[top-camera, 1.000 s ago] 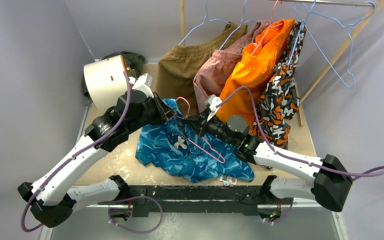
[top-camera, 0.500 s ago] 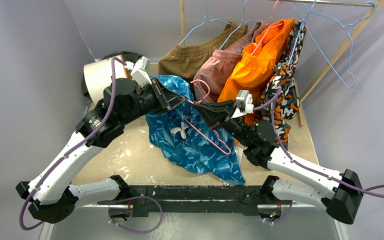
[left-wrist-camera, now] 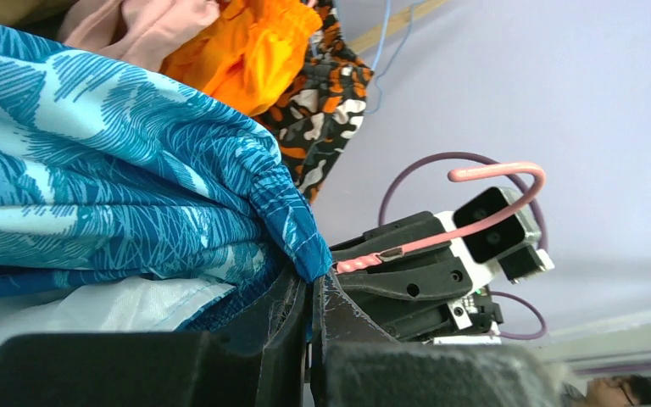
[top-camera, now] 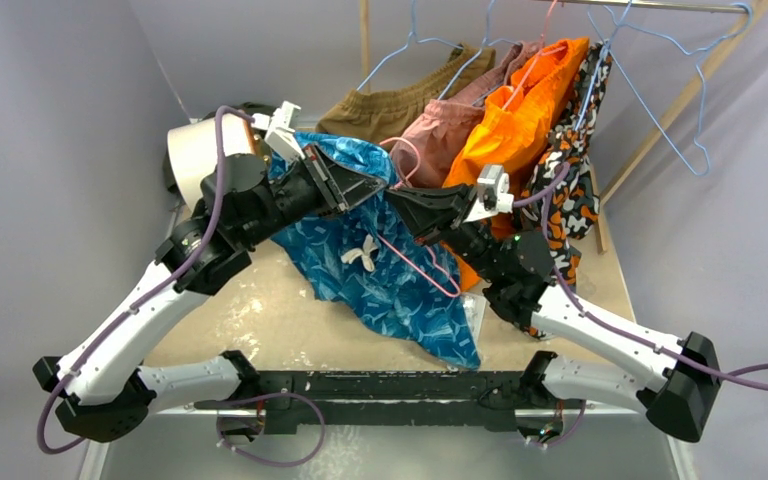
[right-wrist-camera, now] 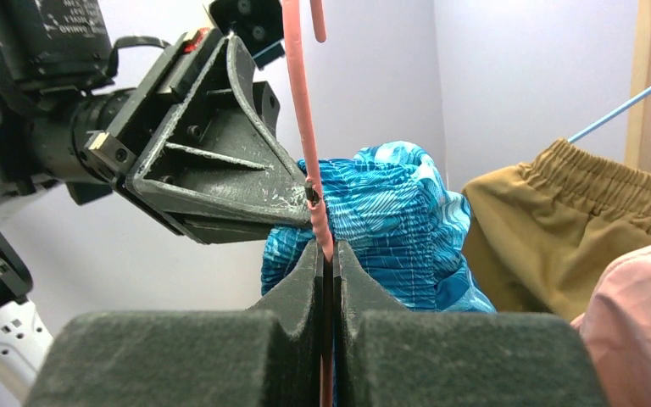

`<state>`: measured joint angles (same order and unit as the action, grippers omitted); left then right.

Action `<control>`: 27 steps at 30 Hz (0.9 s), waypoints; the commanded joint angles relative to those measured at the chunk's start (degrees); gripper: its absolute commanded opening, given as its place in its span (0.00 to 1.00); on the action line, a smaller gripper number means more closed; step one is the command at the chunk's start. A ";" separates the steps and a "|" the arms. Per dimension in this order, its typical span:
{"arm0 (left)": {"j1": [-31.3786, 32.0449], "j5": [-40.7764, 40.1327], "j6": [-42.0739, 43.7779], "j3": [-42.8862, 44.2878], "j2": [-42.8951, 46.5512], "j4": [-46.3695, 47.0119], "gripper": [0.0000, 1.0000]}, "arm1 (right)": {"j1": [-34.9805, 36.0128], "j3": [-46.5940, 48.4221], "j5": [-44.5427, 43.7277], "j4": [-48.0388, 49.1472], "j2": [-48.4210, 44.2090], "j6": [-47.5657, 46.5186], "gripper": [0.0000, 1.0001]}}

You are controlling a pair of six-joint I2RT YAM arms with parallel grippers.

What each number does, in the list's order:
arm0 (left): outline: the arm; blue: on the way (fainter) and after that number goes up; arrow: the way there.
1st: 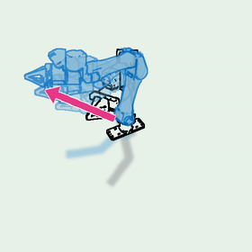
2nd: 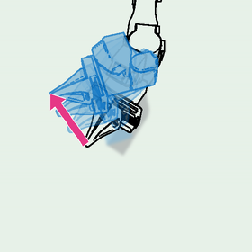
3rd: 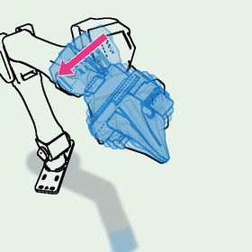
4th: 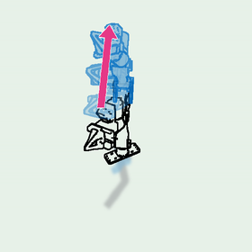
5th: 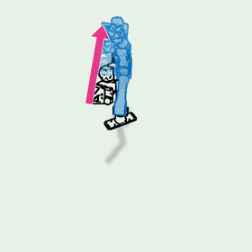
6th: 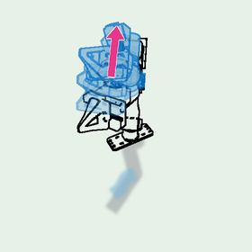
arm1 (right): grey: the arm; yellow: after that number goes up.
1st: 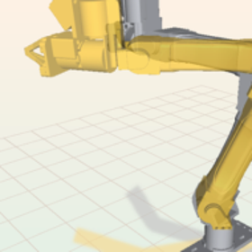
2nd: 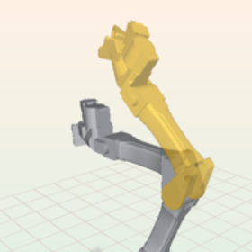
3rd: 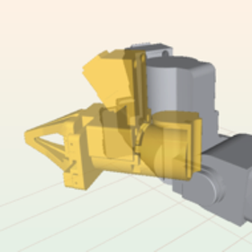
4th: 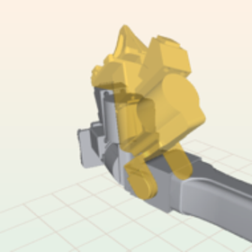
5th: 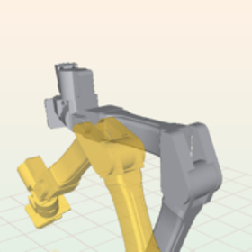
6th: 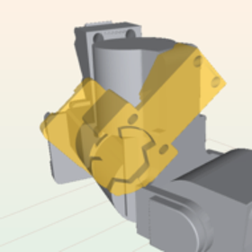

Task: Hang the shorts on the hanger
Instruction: Hang the shorts on the hanger.

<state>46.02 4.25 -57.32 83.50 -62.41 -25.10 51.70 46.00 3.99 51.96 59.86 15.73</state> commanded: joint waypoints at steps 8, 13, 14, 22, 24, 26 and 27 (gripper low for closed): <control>2.21 6.56 0.54 -9.87 3.38 1.77 0.04 | 0.68 -6.22 -0.50 19.07 -3.78 7.20 0.00; 2.22 6.43 1.60 -9.67 3.85 0.17 0.22 | 0.68 -9.54 -2.28 26.82 -4.24 9.82 0.00; 2.23 6.28 1.84 -9.38 3.87 -0.31 0.24 | 0.68 -9.72 -2.38 27.58 -4.22 10.08 0.00; 2.23 6.34 3.05 -8.02 4.64 -1.54 0.56 | 0.68 -10.19 -2.04 30.03 -3.70 11.19 0.00; 2.23 6.01 3.32 -7.13 5.20 -1.91 0.62 | 0.68 -10.60 -1.58 30.52 -3.91 11.61 0.00; 2.23 5.42 3.63 -6.06 5.68 -2.73 0.65 | 0.68 -10.71 -1.57 30.56 -4.12 11.70 0.00; 2.23 5.26 3.82 -5.65 5.86 -2.99 0.66 | 0.68 -10.75 -1.53 30.61 -4.09 11.72 0.00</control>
<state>48.10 9.23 -55.55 74.48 -57.87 -26.65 52.12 34.04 3.49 72.14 57.67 26.11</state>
